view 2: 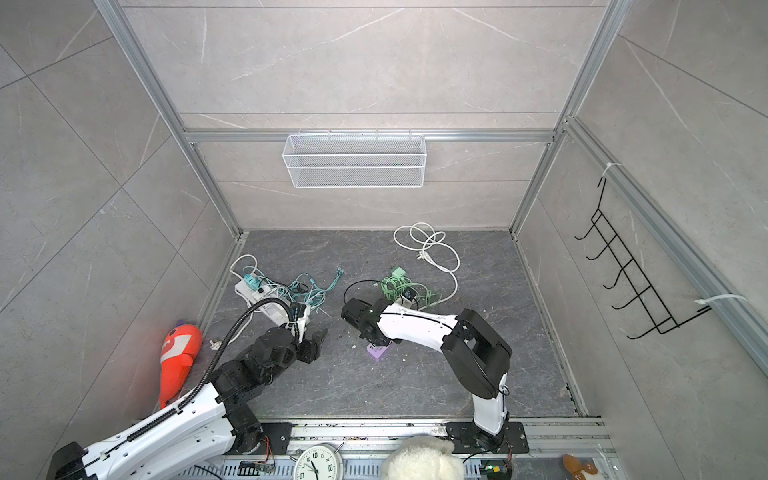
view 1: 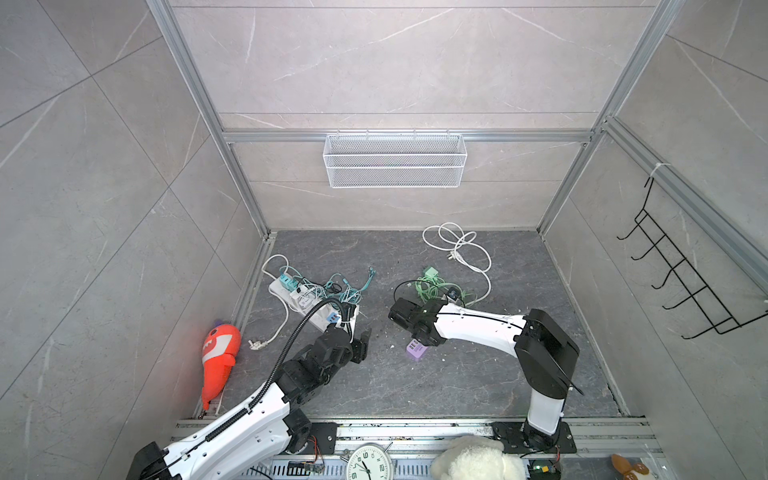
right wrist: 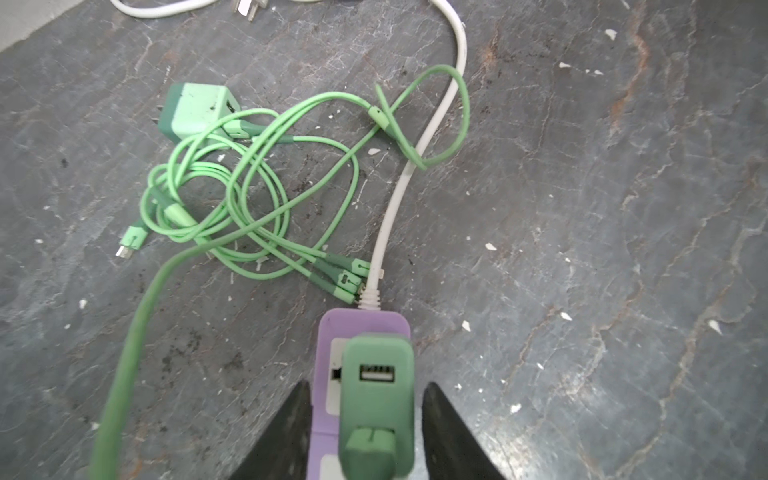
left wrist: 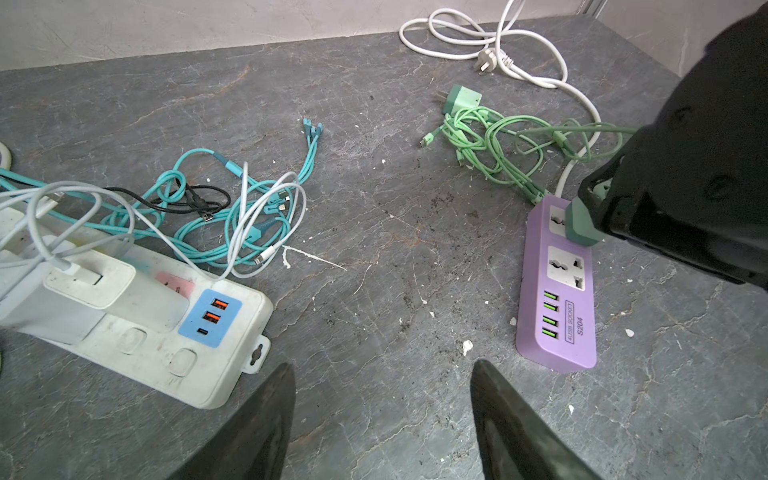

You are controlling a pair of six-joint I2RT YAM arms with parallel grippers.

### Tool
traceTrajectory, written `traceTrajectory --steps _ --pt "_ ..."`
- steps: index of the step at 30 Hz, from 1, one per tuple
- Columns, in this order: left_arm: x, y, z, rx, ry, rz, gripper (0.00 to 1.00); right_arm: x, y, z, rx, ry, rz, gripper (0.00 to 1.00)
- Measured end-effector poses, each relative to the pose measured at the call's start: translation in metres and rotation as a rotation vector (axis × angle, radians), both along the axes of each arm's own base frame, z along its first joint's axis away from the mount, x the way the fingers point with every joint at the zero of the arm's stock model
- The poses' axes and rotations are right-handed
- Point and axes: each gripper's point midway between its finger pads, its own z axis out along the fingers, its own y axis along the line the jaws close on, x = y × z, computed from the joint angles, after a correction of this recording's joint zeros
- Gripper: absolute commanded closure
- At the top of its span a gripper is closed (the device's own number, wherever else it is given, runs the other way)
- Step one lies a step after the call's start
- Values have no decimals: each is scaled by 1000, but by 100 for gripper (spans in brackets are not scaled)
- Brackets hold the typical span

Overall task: Insert the plug
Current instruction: 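Press the charger down and open the right gripper, then lift the right gripper off the charger while left gripper reaches another green charger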

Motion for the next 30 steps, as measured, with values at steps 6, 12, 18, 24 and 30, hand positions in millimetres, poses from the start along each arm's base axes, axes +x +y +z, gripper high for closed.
traceTrajectory --steps 6,12,18,24,30 --pt "11 -6 7 34 -12 6 20 -5 -5 2 -3 13 26 45" --pt "37 -27 16 102 -19 1 19 -21 -18 25 45 8 84 36" --pt "81 -65 19 176 -22 -18 18 -34 -25 52 90 4 181 35" --pt "145 -113 9 220 5 -49 18 -43 -53 79 58 -20 238 34" --pt "198 -166 -3 204 23 -105 18 -39 -102 95 12 -45 245 33"
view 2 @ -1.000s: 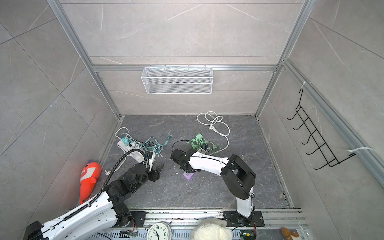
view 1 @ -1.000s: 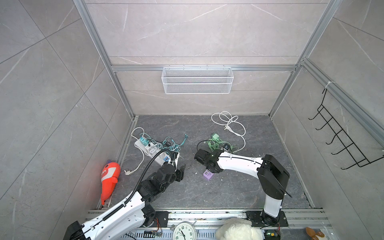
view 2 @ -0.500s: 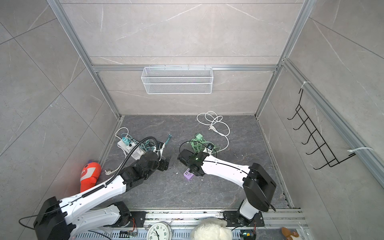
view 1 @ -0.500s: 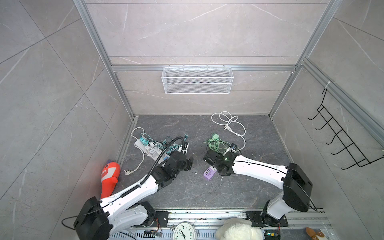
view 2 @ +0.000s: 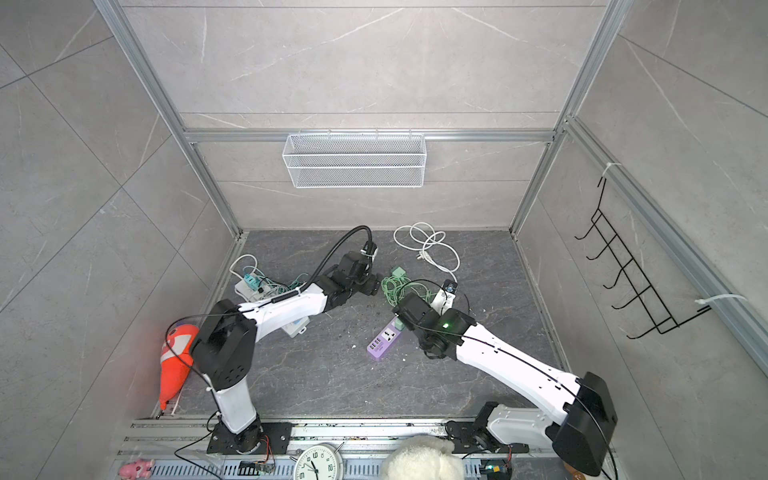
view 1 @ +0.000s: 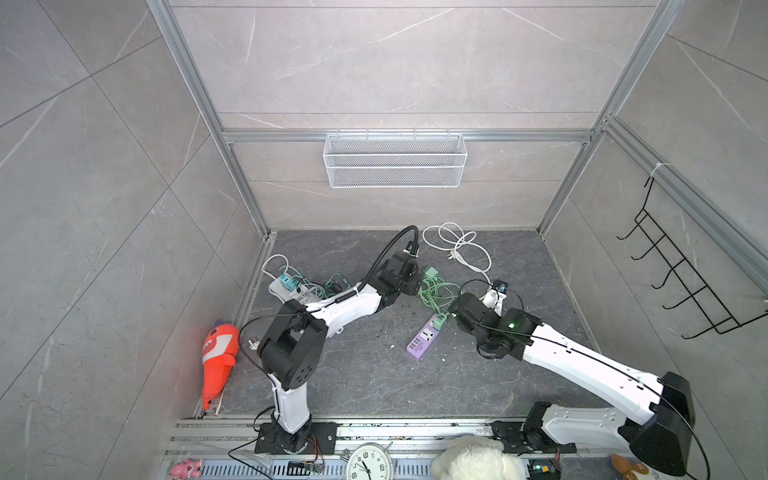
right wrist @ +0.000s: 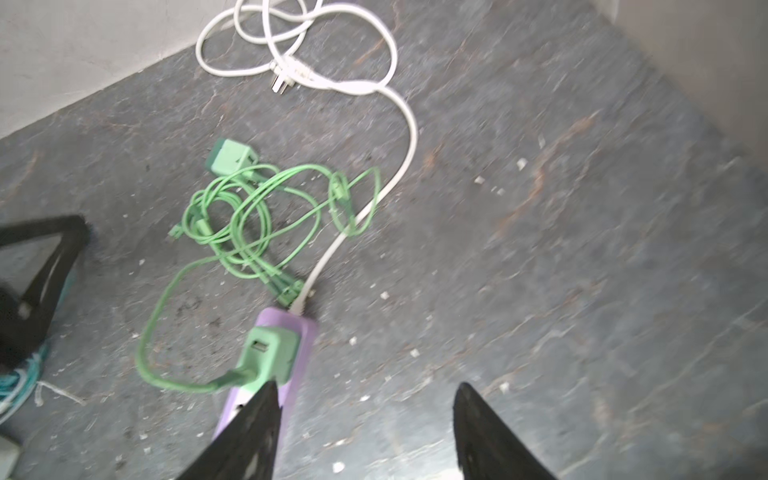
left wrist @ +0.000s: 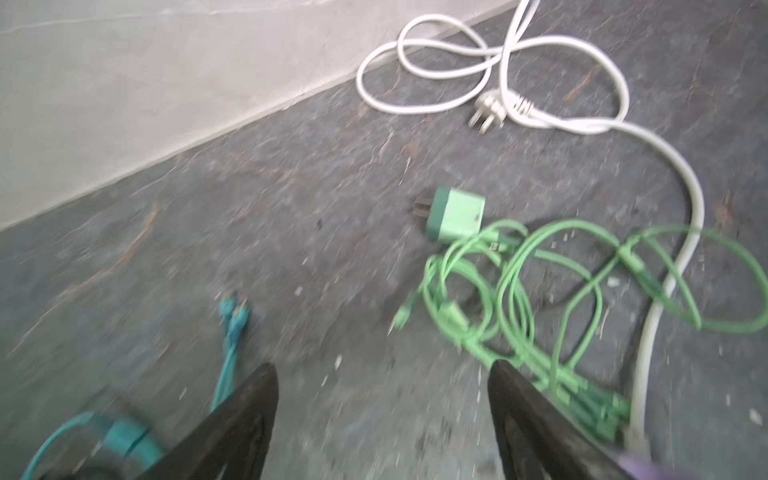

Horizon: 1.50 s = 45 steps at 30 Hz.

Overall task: Insert the plug
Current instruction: 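Lift the right gripper off the charger while left gripper reaches another green charger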

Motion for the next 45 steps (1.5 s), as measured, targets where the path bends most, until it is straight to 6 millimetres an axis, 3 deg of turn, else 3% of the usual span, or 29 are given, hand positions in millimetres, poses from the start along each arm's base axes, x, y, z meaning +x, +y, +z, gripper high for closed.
traceTrajectory --steps 4,8,13,22,28,39,45 --pt "31 -34 -8 -24 27 -41 19 14 -21 -1 -17 26 5 32" --pt "56 -62 -17 -62 75 -85 19 26 -23 -22 -28 97 55 33" --pt "65 -81 -37 -57 177 -141 17 31 -20 -49 -1 175 116 32" --pt "50 -77 -80 34 322 -186 17 41 -16 -54 71 178 175 33" --pt "48 -74 -103 61 354 -180 17 37 -19 -65 86 205 190 35" --pt "58 -83 -98 20 316 -174 17 36 -18 -67 103 202 198 35" --pt "64 -88 -111 6 319 -160 17 34 -19 -63 107 187 198 36"
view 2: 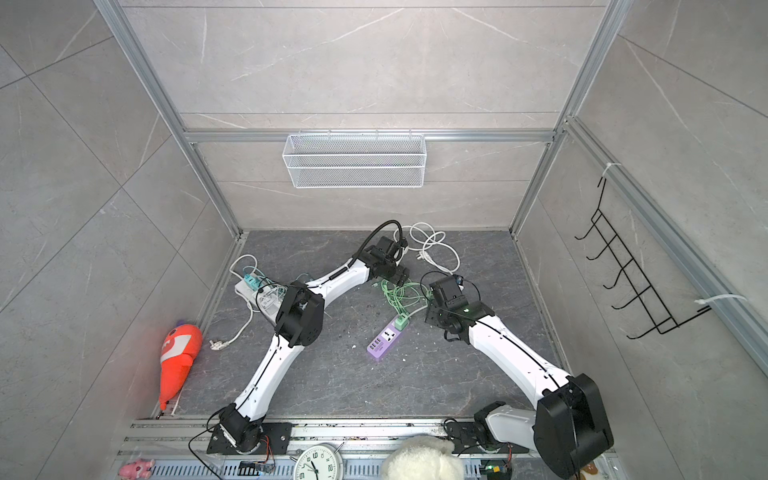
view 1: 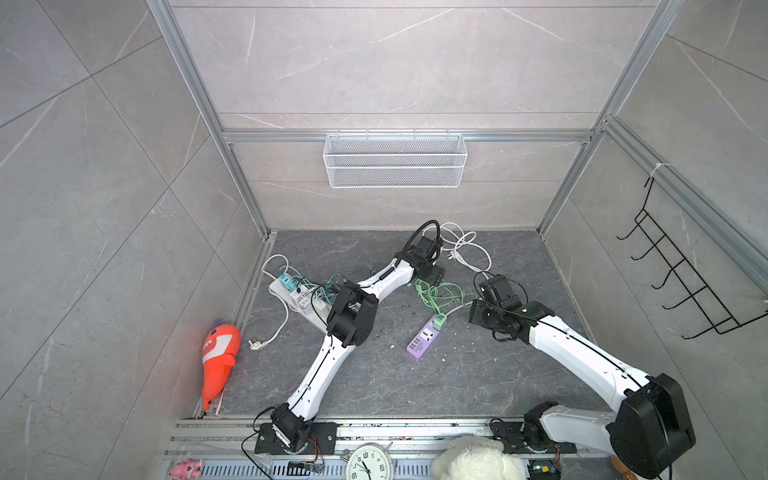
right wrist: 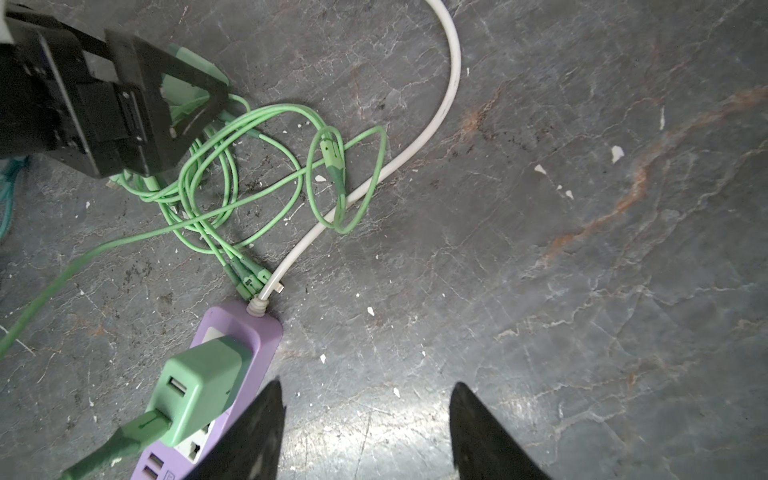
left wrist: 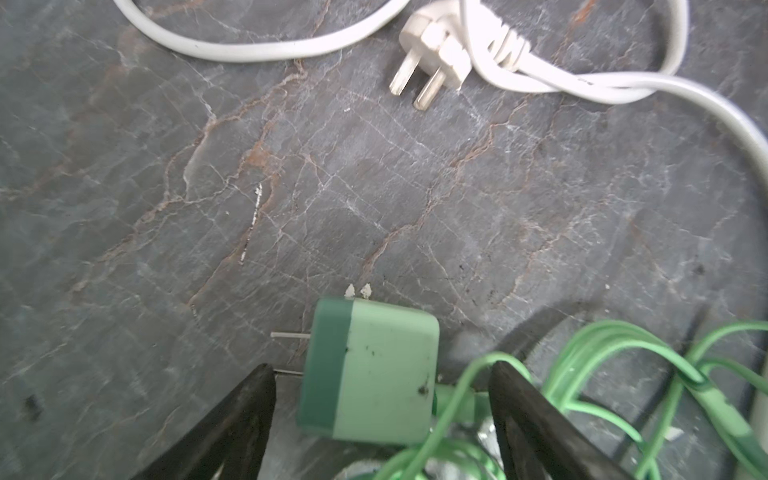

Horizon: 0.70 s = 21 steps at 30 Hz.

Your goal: Insert the plug

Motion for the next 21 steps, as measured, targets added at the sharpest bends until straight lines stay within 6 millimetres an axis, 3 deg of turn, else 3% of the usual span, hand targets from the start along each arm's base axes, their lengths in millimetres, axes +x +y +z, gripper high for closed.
traceTrajectory --steps 3,8,21 --pt "1 -1 -6 -6 6 8 18 0 0 0 0 0 -1 36" --pt "7 -4 2 -19 -10 24 23 0 0 0 0 -1 -1 36" --pt "15 27 0 -11 24 281 58 -2 0 0 6 -1 2 39"
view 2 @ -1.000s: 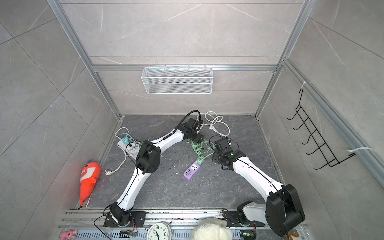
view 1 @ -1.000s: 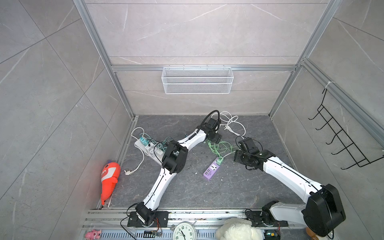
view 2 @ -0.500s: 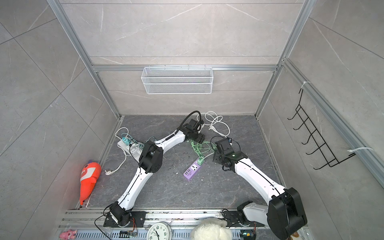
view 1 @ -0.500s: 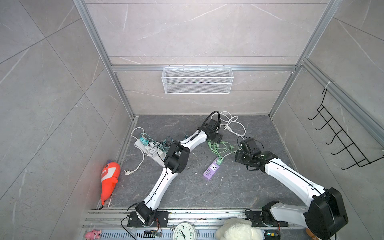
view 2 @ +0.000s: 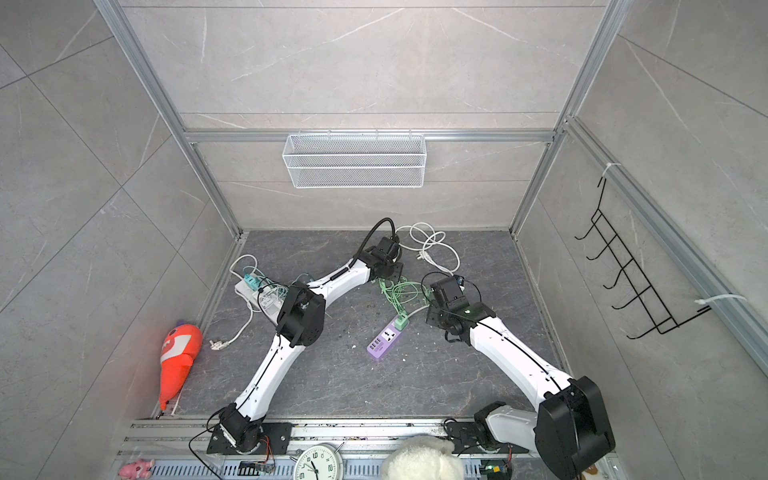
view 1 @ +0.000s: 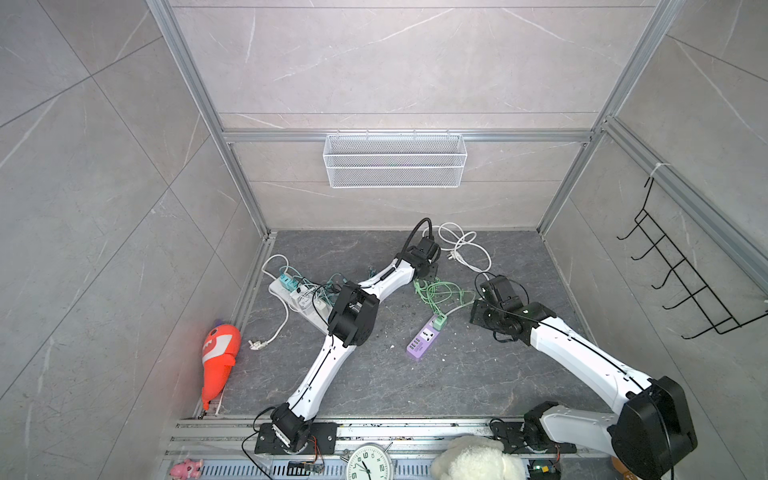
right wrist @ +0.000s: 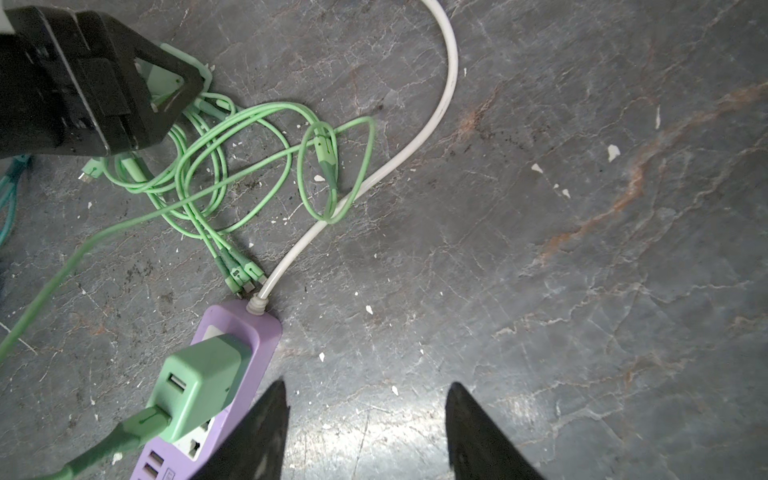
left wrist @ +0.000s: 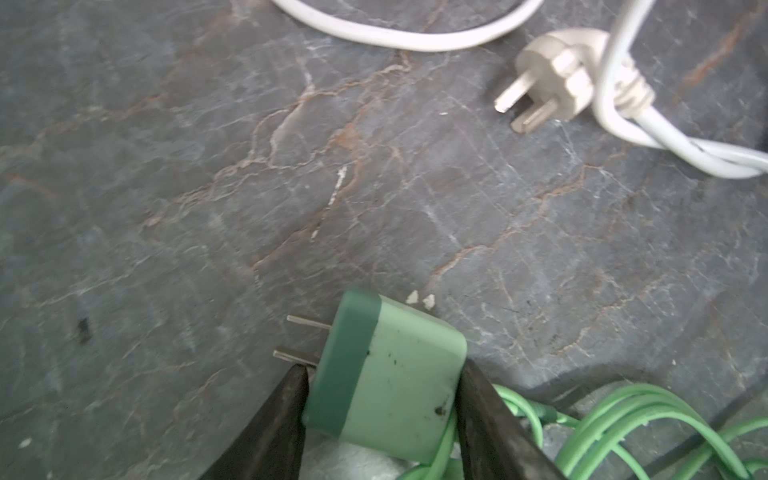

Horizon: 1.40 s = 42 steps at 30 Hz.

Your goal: Insert the plug

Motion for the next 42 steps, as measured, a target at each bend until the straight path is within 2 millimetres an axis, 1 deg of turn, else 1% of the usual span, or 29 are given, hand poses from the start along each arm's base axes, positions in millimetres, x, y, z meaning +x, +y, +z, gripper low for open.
traceTrajectory --steps 2,4,6,7,9,11,14,17,20,23,28,30,32,36,39,42 --pt "-2 12 0 4 13 51 58 -1 2 0 8 4 8 39" --pt "-6 30 1 9 27 113 58 -1 4 -1 13 8 26 39" --pt "-14 54 0 21 47 189 56 -3 9 -3 20 21 57 40" --pt "-19 65 0 29 58 222 56 -3 11 -5 22 31 71 41" --pt "-34 90 -1 37 86 300 59 -5 16 -15 26 68 107 43" --pt "-49 110 -1 35 113 373 57 -6 21 -25 32 102 132 43" --pt "-65 131 -2 9 150 466 56 -6 28 -31 47 123 163 43" --pt "-75 137 -2 -24 177 522 48 -5 32 -31 64 121 185 43" --pt "-80 136 -3 -64 200 546 43 -4 35 -29 69 117 198 43" --pt "-86 135 -4 -94 218 557 33 -5 36 -29 71 118 204 43" --pt "-104 142 1 -102 240 547 23 -5 36 -29 71 118 208 43" --pt "-108 144 10 -101 234 531 19 -5 36 -29 71 118 208 43" --pt "-111 146 21 -95 222 503 18 -5 36 -29 71 118 208 43" --pt "-116 151 53 -28 173 386 16 -5 36 -29 72 117 208 43" --pt "-116 152 77 69 114 221 17 -5 36 -27 73 112 208 43" --pt "-124 158 89 201 51 10 20 -4 36 -22 78 95 209 43"
